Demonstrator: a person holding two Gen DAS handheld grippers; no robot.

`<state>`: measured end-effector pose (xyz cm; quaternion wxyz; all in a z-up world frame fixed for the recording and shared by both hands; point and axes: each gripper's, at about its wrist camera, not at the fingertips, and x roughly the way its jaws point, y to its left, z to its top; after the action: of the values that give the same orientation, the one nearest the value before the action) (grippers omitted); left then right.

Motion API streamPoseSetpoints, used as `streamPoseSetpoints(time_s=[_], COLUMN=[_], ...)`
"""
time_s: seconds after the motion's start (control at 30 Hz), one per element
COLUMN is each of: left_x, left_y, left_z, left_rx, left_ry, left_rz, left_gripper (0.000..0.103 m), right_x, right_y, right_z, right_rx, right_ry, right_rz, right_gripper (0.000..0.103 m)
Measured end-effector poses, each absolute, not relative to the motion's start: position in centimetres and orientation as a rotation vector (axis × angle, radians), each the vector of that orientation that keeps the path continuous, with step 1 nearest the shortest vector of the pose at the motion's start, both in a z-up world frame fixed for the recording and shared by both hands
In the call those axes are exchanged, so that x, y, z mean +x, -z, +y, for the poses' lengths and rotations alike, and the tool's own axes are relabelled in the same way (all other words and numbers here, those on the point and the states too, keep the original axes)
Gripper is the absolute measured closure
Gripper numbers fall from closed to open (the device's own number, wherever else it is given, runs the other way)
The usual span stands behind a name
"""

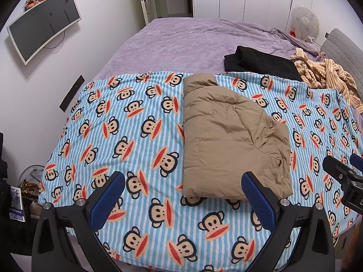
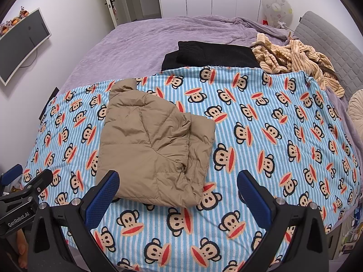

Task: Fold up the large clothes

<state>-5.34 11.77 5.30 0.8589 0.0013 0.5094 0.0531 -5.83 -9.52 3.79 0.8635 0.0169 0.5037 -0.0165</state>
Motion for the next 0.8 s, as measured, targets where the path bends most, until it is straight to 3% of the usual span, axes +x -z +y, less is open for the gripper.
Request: streamPoseSetpoints(time_s=[0.8], left_x=[-5.30], left_y=[-5.33], left_z=[11.81], left_rx=[0.003], left_ry=[-0.112], left_rz=[1.069], left_gripper=[0.000], right_x=[-5.92], right_y=[-3.83], right_z=[-9.32], right_rx=[0.036], right_ry=[0.037], right_rz=[1.054], right_gripper=[0.000])
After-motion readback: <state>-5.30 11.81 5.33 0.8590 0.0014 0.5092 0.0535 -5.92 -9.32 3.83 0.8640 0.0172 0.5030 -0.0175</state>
